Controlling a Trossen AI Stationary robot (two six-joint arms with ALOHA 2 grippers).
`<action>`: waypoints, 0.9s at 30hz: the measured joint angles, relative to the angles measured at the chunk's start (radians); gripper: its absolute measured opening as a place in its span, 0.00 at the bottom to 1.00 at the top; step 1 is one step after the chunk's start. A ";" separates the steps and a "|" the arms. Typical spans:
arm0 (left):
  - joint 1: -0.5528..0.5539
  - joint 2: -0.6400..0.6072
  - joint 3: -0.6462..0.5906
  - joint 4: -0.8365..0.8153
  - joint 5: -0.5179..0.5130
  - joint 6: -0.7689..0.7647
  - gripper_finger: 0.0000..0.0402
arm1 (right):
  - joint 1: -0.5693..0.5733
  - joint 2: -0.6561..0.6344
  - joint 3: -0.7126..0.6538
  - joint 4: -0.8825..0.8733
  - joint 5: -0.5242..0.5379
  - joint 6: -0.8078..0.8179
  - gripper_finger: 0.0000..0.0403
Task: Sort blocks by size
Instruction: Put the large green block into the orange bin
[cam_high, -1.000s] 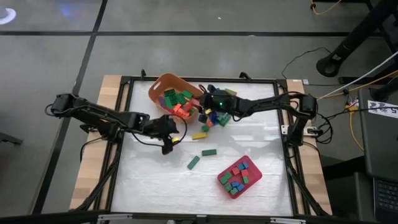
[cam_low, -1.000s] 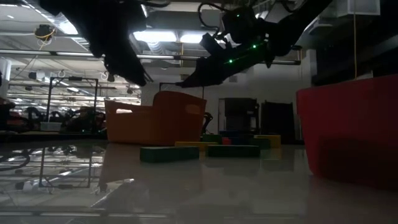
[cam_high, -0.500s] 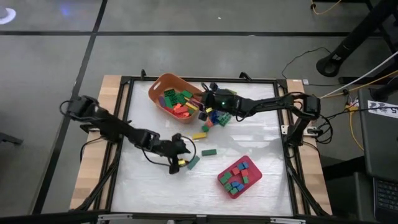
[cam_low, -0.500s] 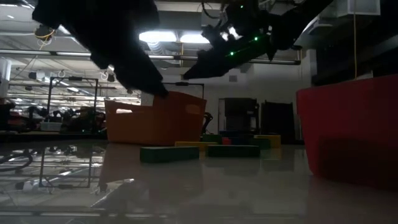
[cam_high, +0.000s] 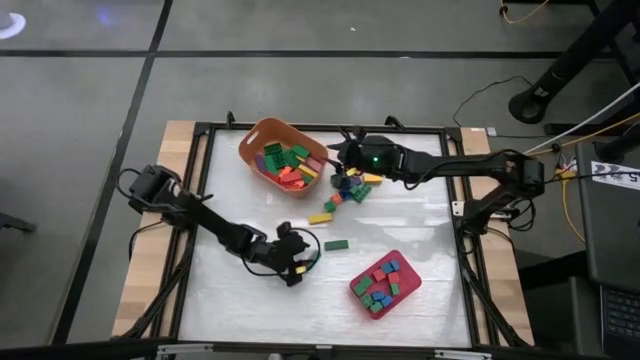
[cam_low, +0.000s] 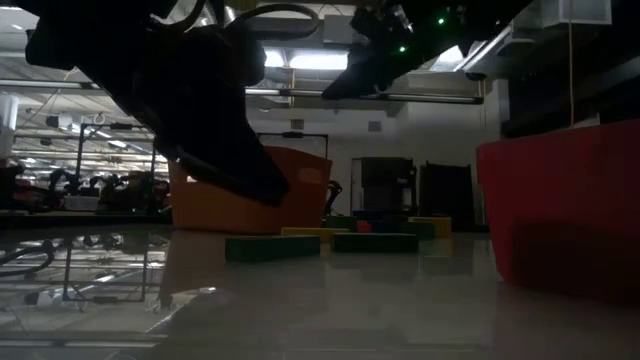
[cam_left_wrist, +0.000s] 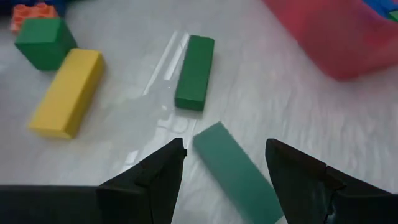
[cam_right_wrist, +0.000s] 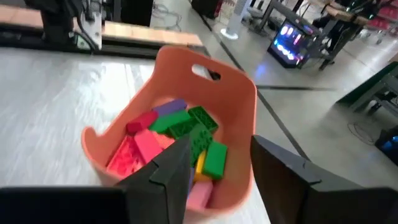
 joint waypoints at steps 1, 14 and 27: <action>-0.001 0.011 0.009 -0.001 -0.001 -0.006 0.53 | 0.000 -0.012 0.000 -0.024 0.000 0.000 0.41; -0.007 0.139 0.068 0.004 -0.010 -0.021 0.53 | 0.134 -0.094 0.000 -0.336 0.000 0.013 0.41; 0.004 0.157 0.070 -0.048 -0.011 0.026 0.27 | 0.397 -0.082 0.000 -0.555 -0.022 0.097 0.41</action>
